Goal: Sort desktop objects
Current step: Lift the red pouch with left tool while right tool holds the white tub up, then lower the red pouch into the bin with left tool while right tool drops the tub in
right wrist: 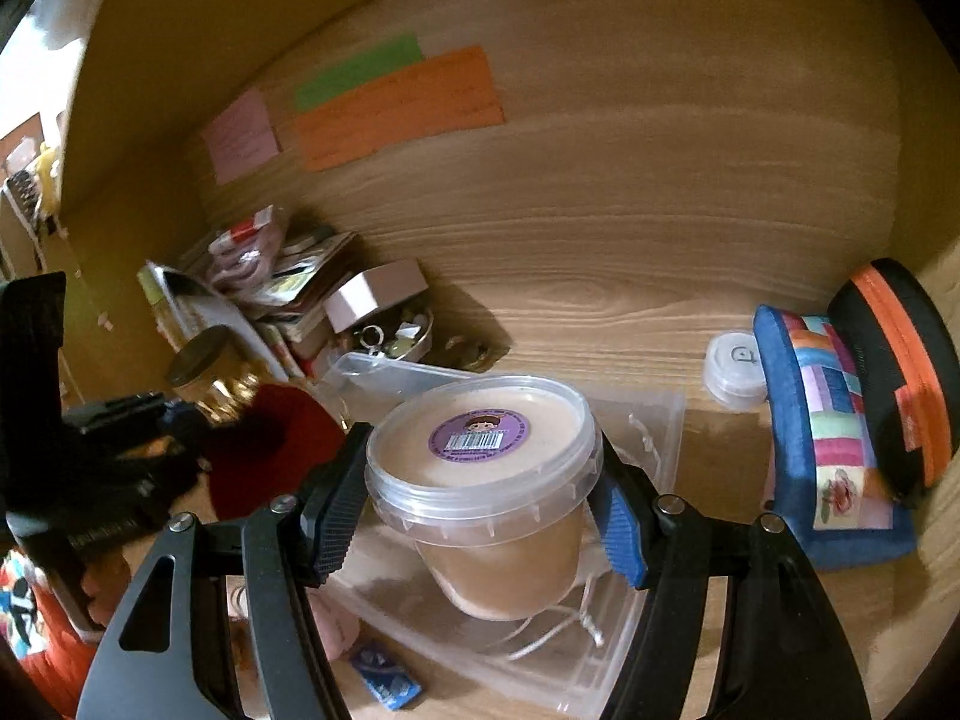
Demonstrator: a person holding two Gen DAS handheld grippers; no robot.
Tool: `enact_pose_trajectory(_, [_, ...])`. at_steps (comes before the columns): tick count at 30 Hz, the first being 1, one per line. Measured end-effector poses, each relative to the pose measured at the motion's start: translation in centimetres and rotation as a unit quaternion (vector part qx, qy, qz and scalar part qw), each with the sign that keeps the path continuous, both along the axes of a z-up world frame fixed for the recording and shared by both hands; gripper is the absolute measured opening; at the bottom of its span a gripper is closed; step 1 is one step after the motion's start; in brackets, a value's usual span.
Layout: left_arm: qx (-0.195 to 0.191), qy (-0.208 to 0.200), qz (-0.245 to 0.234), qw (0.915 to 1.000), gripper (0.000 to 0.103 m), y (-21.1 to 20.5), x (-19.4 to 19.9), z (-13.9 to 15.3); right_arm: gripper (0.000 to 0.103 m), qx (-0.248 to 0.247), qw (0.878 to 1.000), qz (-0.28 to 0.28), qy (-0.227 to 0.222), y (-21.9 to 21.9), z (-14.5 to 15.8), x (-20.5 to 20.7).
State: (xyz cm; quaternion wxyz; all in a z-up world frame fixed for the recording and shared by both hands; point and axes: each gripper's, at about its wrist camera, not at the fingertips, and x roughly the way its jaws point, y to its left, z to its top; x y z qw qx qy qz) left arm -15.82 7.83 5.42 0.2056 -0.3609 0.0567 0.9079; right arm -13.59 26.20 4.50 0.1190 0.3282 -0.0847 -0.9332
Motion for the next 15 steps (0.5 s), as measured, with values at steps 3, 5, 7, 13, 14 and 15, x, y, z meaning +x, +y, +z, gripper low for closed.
enact_pose_trajectory(3, [-0.016, -0.015, -0.004, 0.9997, 0.031, 1.4, -1.5, -1.2, 0.064, 0.01, 1.0, -0.005, -0.011, 0.2, -0.8, -1.1])
enact_pose_trajectory(5, [-0.027, -0.022, -0.002, 0.9994, 0.031, 2.1, -2.3, -2.1, 0.064, 0.01, 1.0, -0.002, -0.021, 0.3, -1.7, -1.7])
enact_pose_trajectory(7, [-0.035, -0.029, -0.001, 0.999, 0.031, 2.6, -3.0, -3.0, 0.064, 0.004, 0.999, 0.001, -0.033, 0.5, -2.6, -2.1])
enact_pose_trajectory(13, [-0.05, -0.019, 0.002, 0.9986, 0.032, 3.9, -3.9, -3.4, 0.064, 0.015, 0.999, 0.006, -0.038, 0.7, -3.5, -2.4])
enact_pose_trajectory(14, [-0.051, -0.016, 0.005, 0.9986, 0.033, 4.0, -4.0, -3.5, 0.064, 0.015, 0.999, 0.005, -0.038, 0.7, -3.6, -2.4])
enact_pose_trajectory(15, [-0.056, -0.013, 0.006, 0.9983, 0.033, 4.2, -4.0, -3.6, 0.064, 0.018, 0.999, 0.004, -0.039, 0.7, -3.6, -2.4])
